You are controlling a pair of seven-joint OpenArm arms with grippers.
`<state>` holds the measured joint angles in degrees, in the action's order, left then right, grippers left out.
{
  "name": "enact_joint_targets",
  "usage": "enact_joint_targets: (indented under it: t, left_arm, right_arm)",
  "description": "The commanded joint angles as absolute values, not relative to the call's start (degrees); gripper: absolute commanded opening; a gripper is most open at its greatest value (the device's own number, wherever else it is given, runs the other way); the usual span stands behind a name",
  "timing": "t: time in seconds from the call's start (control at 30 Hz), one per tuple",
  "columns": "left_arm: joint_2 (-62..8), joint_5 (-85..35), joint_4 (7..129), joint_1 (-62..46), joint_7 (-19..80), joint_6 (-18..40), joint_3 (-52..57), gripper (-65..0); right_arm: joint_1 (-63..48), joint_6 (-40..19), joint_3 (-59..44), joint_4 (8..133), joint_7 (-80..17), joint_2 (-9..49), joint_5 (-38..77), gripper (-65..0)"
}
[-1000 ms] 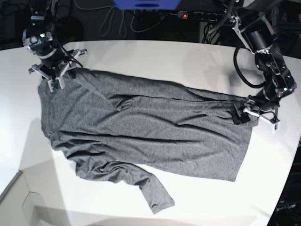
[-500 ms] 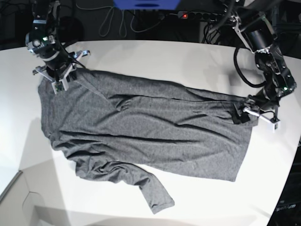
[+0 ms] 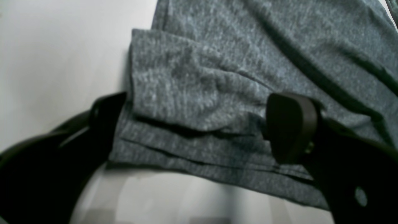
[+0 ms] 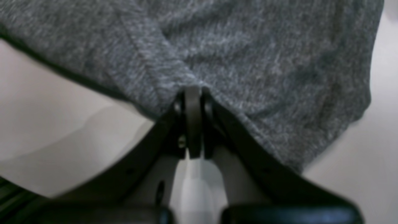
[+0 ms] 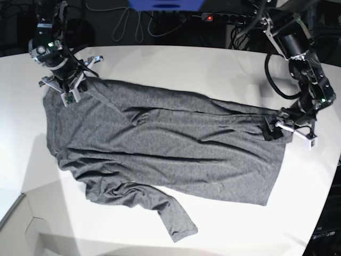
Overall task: Layout the t-shirt on the table in an organized manner, then fold the t-shirt properly
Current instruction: 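Hold both shirt corners and drag the right gripper further outward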
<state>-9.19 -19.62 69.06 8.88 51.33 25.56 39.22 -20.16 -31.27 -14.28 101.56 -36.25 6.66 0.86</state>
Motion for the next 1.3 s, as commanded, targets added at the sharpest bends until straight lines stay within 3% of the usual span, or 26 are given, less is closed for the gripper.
enact_joint_targets:
  t: [0.0,0.17,0.37,0.47,0.83,0.9,1.0,1.27]
  left_arm:
    - [-9.4,-19.0,69.1,8.7,53.8,25.3,39.2,0.0]
    - [-9.4,-19.0,69.1,8.7,53.8,25.3,39.3,0.0]
    - [-9.4,-19.0,69.1,8.7,53.9,25.3,39.2,0.0]
    - [-9.4,-19.0,69.1,8.7,54.0,25.3,39.2,0.0]
    - [-9.4,-19.0,69.1,8.7,54.3,25.3,39.3,0.0]
    - [-9.4,-19.0,69.1,8.7,54.3,25.3,39.3,0.0]
    - [-9.4,-19.0,69.1,8.7,54.3,25.3,39.3,0.0]
    - [-9.4,-19.0,69.1,8.6,54.2,25.3,39.3,0.0]
  right_arm:
    - [-20.0,-31.7,-14.5,102.7,-35.3,7.2,1.3,-65.0]
    - [-19.6,-31.5,-14.5,102.6,-35.4,7.2,1.3,-64.8]
    - [-19.7,-31.4,-14.4,102.6,-35.4,7.0,1.3,-50.3]
    - [-19.8,-31.4,-14.4,102.6,-35.4,7.0,1.3,-46.9]
    - [-19.5,-31.6,-14.3,98.7,-35.4,7.0,1.3,-47.5]
    - [-19.6,-31.6,-14.3,98.9,-35.2,7.0,1.3,-51.9]
    - [-19.5,-31.6,-14.3,99.0,-35.1,7.1,1.3,-64.3]
    - [-18.3,-31.6,-14.5,100.5,-35.4,7.3,1.3,-65.0]
